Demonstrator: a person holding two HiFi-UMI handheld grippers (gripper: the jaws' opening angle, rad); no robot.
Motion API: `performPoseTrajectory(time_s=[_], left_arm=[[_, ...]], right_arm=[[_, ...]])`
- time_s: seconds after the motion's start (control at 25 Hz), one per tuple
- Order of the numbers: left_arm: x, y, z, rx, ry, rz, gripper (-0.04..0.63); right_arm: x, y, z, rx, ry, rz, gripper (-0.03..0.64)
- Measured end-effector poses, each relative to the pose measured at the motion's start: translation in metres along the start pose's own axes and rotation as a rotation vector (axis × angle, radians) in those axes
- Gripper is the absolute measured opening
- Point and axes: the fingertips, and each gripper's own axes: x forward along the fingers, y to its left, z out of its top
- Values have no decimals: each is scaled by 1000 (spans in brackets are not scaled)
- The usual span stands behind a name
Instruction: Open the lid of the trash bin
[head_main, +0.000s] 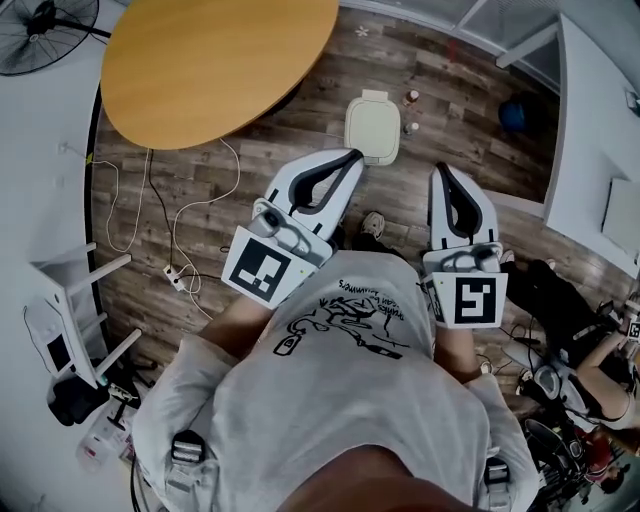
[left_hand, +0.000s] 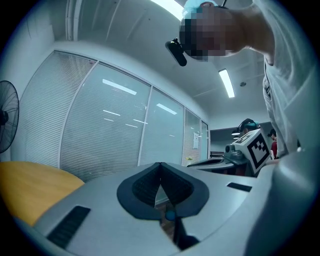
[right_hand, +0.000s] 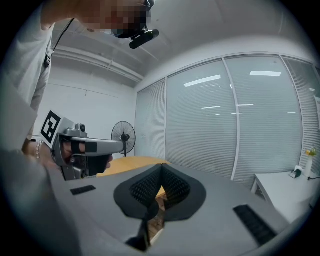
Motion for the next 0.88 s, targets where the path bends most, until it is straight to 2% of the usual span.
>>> performPoseTrajectory(time_s=[0.4,0.88], left_arm=[[12,13,-37,11,71,-16,17],[22,19,-99,32,149,-62,17]], right_arm=[[20,4,-29,10,55,16,6],[35,9,-106,7,180,33,8]])
